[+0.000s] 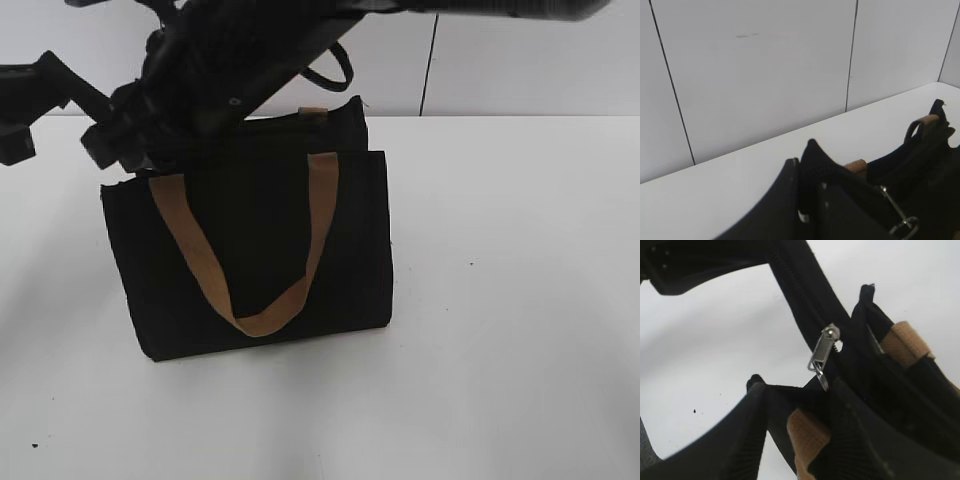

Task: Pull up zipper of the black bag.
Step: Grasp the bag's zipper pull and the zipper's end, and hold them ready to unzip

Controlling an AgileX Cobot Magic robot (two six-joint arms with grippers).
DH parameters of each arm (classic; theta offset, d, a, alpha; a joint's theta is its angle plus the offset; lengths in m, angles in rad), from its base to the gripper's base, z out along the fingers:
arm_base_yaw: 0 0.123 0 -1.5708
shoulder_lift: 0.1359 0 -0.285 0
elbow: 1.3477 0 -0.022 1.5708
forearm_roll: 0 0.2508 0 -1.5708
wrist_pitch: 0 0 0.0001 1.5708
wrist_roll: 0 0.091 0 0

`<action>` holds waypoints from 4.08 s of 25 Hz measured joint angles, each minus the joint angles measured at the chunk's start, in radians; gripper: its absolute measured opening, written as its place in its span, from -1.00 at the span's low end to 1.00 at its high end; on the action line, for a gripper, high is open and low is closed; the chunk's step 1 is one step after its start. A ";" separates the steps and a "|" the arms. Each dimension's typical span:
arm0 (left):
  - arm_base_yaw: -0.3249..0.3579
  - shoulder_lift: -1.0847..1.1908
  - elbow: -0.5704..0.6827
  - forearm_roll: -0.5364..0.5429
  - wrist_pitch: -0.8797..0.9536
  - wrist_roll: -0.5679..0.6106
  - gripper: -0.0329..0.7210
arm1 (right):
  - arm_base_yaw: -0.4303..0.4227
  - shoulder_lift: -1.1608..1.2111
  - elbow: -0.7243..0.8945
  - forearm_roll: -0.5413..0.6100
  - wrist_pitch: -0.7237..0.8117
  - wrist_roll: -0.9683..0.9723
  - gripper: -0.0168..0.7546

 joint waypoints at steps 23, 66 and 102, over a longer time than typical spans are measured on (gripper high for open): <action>0.000 0.000 0.000 0.001 -0.001 0.000 -0.82 | 0.002 0.094 -0.002 0.016 -0.161 0.177 -0.44; -0.006 0.001 0.000 -0.058 0.183 0.000 -0.83 | -0.130 0.035 -0.003 0.087 0.057 0.204 -0.99; -0.007 0.001 0.000 -0.053 0.224 0.000 -0.83 | -0.131 -0.053 -0.010 -0.568 0.449 0.274 -0.99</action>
